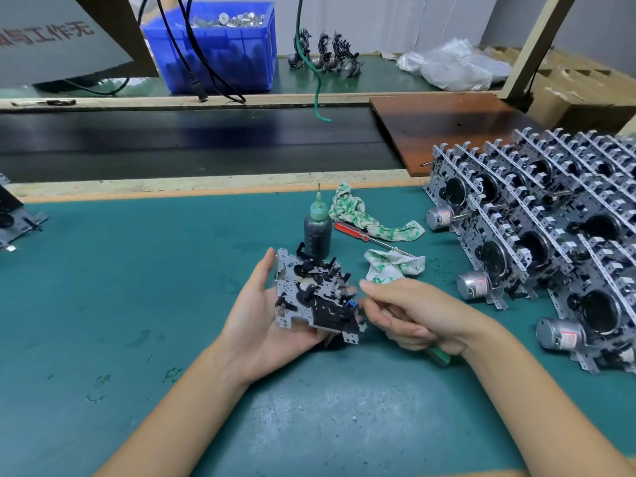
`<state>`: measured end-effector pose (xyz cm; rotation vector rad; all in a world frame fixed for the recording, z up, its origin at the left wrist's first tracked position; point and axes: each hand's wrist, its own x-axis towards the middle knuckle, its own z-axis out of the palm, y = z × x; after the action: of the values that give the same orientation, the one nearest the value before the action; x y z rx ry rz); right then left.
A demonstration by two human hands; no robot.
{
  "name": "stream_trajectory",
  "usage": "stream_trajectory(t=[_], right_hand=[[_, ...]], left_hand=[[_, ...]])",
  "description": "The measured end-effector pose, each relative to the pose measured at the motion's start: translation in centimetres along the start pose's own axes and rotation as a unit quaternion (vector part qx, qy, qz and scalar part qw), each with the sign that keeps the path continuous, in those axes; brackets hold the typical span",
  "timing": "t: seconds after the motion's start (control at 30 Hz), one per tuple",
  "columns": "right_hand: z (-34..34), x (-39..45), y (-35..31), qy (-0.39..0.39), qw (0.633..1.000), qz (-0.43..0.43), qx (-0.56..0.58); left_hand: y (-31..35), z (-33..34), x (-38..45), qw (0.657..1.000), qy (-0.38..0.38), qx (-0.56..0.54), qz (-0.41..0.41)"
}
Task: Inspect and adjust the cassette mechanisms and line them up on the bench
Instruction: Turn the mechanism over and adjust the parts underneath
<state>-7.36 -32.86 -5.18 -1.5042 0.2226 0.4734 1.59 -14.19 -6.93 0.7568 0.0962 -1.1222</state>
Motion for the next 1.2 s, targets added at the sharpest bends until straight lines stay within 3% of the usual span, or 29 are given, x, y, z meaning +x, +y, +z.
stream_trajectory(t=[0.17, 0.43, 0.57, 0.63, 0.73, 0.87, 0.93, 1.0, 1.1, 1.2], right_hand=[[-0.6, -0.2, 0.1, 0.011, 0.996, -0.028, 0.08], [-0.8, -0.1, 0.3, 0.029, 0.996, -0.031, 0.075], [-0.9, 0.5, 0.5, 0.132, 0.99, -0.053, -0.012], [-0.9, 0.7, 0.7, 0.228, 0.961, -0.074, -0.135], [-1.0, 0.6, 1.1, 0.347, 0.861, -0.088, -0.361], [-0.2, 0.8, 1.3, 0.386, 0.753, -0.092, -0.525], [0.3, 1.1, 1.5, 0.397, 0.722, -0.137, -0.55], [0.8, 1.3, 1.3, 0.405, 0.729, -0.19, -0.518], [1.1, 2.4, 0.0, 0.383, 0.786, -0.253, -0.414], [0.9, 4.4, -1.9, 0.346, 0.85, -0.244, -0.313]], left_hand=[[0.0, 0.6, -0.6, 0.996, -0.003, -0.093, -0.001], [-0.1, 0.1, -0.3, 0.989, -0.036, -0.143, -0.018], [0.1, -0.4, -0.2, 0.994, -0.045, -0.1, -0.015], [0.2, -0.6, 0.0, 0.996, -0.033, -0.089, 0.0], [0.3, -0.8, 0.1, 0.997, -0.018, -0.075, 0.018], [0.3, -1.0, 0.1, 0.998, -0.021, -0.061, 0.018], [0.3, -1.1, 0.2, 0.998, -0.028, -0.058, 0.015], [0.4, -1.2, 0.3, 0.998, -0.036, -0.054, 0.008], [0.4, -1.4, 0.4, 0.997, -0.053, -0.058, 0.0], [0.3, -1.4, 0.3, 0.995, -0.07, -0.077, 0.007]])
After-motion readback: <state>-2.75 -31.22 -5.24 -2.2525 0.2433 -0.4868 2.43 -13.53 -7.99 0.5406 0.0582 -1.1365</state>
